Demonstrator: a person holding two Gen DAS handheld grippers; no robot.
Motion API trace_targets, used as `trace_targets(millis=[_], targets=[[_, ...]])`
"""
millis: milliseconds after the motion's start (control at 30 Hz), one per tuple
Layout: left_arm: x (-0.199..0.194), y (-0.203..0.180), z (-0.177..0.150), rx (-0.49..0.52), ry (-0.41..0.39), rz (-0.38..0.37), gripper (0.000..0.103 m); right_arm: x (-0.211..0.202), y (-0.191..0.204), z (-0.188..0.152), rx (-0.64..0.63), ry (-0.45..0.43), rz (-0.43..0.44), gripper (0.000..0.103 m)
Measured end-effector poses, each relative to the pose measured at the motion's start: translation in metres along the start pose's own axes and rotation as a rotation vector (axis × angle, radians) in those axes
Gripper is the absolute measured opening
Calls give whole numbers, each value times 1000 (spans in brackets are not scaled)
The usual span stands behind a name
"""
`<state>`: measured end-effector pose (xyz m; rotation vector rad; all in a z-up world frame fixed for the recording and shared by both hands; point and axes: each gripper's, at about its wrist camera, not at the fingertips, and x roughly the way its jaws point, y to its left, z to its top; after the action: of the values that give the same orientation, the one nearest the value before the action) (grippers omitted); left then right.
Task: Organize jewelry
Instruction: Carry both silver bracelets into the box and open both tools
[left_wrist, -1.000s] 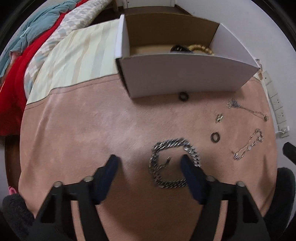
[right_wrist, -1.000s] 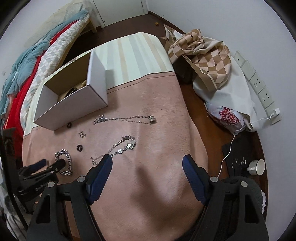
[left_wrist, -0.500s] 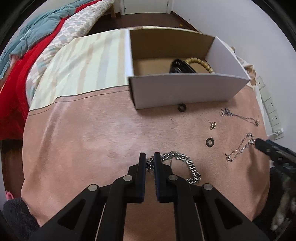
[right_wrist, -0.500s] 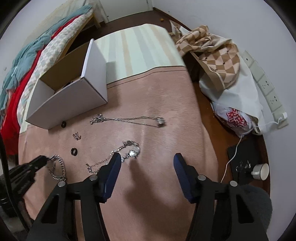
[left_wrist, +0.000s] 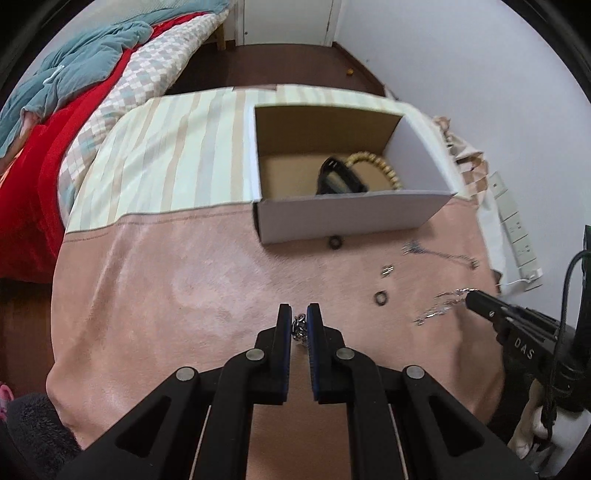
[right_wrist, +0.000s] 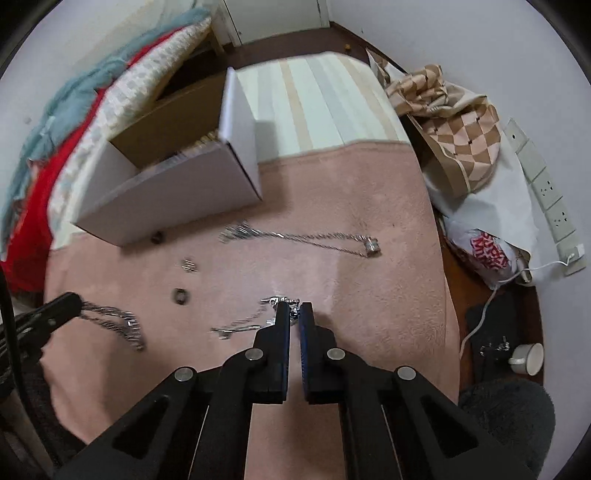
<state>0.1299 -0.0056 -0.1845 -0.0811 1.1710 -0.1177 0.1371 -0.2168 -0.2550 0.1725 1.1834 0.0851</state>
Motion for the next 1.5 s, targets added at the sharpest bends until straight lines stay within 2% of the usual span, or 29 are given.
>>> trace_targets(millis=[167, 333, 467, 600, 733, 867, 1000, 1133, 1367, 1500], targets=[[-29, -6, 13, -4, -48, -55, 6, -40, 12, 7, -11, -52, 74, 5], [-62, -10, 36, 4, -109, -105, 6, -81, 24, 27, -34, -110, 139, 5], [-85, -15, 66, 25, -161, -135, 6, -113, 39, 55, -73, -159, 188, 5], [-91, -19, 100, 56, -197, -125, 6, -125, 56, 90, -121, -182, 205, 5], [-69, -13, 132, 68, -168, -109, 6, -110, 70, 121, -156, -164, 190, 5], [-30, -3, 154, 67, -95, -87, 6, -74, 80, 147, -185, -122, 145, 5], [10, 5, 166, 63, -9, -81, 6, -34, 83, 164, -185, -61, 134, 5], [37, 11, 172, 62, 40, -60, 6, -8, 82, 172, -179, -18, 132, 5], [52, 19, 186, 29, 93, -53, 8, 16, 90, 183, -206, 40, 142, 6], [43, 19, 188, 27, 63, -11, 14, 22, 90, 184, -211, 103, 151, 7]])
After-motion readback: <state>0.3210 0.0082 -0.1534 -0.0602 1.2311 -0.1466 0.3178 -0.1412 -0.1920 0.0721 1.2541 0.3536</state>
